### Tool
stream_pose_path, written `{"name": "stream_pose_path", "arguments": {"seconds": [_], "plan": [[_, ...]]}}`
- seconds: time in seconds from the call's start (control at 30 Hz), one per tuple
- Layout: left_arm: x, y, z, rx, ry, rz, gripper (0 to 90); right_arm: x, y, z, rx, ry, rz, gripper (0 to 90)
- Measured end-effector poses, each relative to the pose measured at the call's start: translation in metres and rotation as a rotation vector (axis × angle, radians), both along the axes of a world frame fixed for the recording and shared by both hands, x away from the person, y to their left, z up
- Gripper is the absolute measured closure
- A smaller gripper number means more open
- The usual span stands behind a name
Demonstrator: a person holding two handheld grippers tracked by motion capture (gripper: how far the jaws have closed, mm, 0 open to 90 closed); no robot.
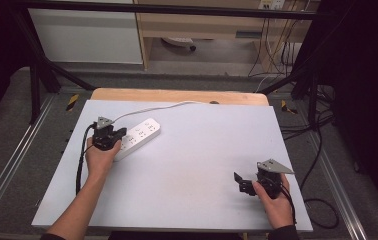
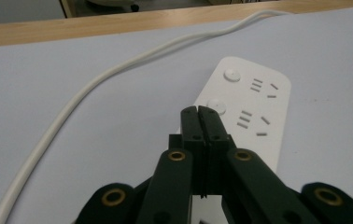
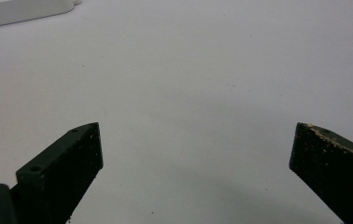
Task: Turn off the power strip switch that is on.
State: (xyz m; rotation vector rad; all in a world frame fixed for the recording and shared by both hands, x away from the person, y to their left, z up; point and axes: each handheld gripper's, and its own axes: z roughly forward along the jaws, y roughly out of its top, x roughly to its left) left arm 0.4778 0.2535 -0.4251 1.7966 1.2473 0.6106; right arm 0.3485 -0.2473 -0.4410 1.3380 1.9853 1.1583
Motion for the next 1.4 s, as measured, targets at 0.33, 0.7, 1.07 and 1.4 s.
{"name": "stream_pose_path", "arguments": {"seconds": [0.33,0.7,1.07,1.4], "plan": [[0.0020,-0.0051,-0.0030,0.020,-0.005,-0.004,90.0,-0.0001,0.0002,0.0009,0.004,-0.002,0.003,3.6],[0.0031,-0.0080,-0.0058,0.030,-0.003,-0.010,90.0,0.0005,0.0010,0.0008,0.002,0.001,0.011,3.6],[0.0051,-0.0067,-0.0087,0.022,0.011,-0.002,90.0,0.0007,0.0008,0.0004,-0.001,0.005,0.014,3.5],[0.0065,-0.0057,-0.0101,0.012,0.019,0.002,90.0,0.0008,0.0008,-0.0004,-0.003,0.009,0.014,3.4]]}}
